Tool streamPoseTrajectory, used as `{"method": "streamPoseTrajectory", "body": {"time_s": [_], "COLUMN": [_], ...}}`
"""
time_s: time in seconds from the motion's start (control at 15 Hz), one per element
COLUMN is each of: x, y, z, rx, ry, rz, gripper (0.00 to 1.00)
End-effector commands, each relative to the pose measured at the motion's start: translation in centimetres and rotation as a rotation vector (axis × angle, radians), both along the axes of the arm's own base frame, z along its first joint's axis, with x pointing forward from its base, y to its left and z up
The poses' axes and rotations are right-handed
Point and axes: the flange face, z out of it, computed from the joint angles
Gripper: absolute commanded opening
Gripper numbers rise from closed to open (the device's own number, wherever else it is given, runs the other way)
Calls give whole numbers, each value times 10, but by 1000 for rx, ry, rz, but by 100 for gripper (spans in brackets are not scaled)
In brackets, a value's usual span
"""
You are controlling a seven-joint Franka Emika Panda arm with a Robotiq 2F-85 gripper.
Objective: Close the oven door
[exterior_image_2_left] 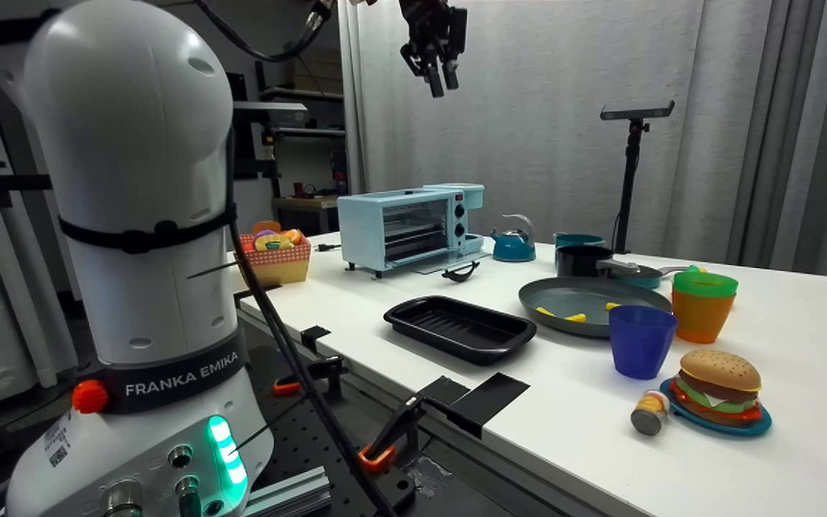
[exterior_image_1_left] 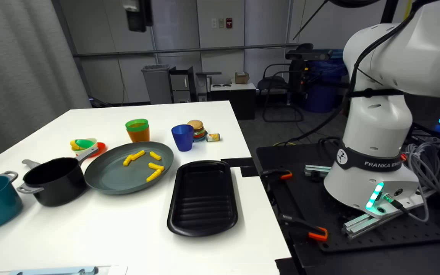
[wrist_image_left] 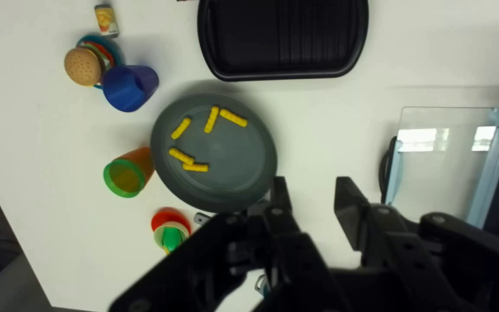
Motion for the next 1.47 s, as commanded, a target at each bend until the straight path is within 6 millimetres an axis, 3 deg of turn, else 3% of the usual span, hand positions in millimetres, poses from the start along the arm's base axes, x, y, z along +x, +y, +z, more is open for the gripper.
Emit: {"method": "streamPoseTrajectory", "body": {"time_s": [0.0,0.07,0.27,0.53,1.07,1.4], "x": [61,76,119,155,183,200], "y": [47,56,71,71,55,67], "z": [7,4,-8,-34,-69,-96], "rx": [34,43,83,114,124,224], "ry": [25,28,52,124,250,301], "rz": [-6,-10,-42,-100,-168,-159], "gripper": [5,0,0,0,0,0]}}
